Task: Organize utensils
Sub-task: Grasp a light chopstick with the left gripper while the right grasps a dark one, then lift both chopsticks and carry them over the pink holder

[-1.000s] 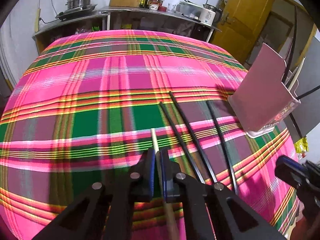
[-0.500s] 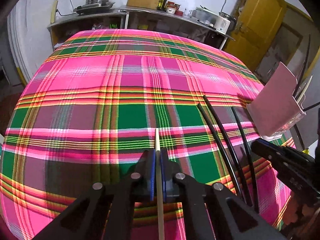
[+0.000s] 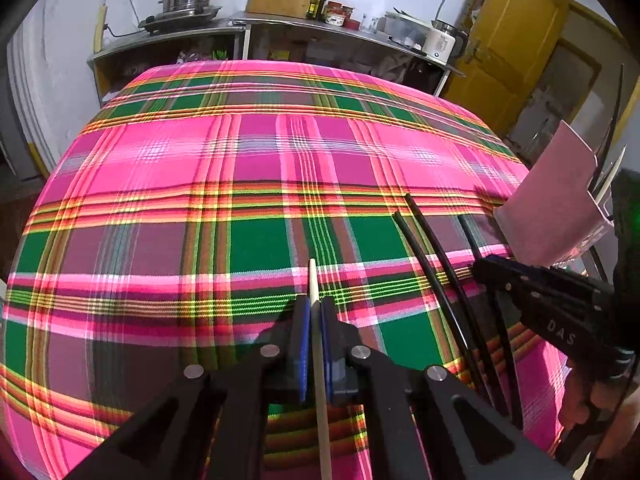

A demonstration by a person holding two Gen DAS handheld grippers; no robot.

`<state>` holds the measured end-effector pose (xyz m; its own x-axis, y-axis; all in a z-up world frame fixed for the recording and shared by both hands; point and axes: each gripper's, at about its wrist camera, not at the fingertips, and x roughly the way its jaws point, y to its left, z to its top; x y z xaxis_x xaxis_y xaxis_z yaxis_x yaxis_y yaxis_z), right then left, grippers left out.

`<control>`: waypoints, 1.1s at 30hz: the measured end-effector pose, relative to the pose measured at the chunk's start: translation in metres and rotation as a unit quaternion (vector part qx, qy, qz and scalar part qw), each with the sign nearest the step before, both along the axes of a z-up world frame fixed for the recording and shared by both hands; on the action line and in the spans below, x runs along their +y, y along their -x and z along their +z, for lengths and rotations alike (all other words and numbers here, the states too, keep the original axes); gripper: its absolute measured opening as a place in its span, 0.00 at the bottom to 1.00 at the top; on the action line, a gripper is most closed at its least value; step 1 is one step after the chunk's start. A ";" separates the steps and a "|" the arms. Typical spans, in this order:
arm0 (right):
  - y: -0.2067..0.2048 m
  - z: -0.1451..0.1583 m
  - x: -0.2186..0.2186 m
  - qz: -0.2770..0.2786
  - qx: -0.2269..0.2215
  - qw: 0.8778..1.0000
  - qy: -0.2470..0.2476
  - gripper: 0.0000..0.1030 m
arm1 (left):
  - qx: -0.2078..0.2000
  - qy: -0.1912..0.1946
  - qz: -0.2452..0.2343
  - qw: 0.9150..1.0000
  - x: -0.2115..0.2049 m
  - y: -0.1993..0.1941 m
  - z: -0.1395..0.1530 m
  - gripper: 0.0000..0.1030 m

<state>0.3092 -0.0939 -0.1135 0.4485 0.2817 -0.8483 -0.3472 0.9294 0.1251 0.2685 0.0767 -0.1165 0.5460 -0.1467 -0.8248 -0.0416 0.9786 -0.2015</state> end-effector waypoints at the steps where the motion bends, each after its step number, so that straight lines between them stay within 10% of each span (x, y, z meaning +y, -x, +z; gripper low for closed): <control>1: 0.000 0.000 0.001 0.001 0.002 1.000 0.002 0.11 | 0.001 -0.002 -0.002 1.000 0.000 -0.001 0.000 0.05; 17: 0.011 0.019 0.002 0.019 -0.001 0.999 -0.030 0.06 | 0.011 -0.002 -0.019 1.000 0.000 -0.006 0.006 0.05; 33: 0.053 0.093 -0.019 0.025 -0.074 0.995 -0.067 0.05 | -0.070 0.022 -0.032 0.997 -0.003 0.035 0.097 0.04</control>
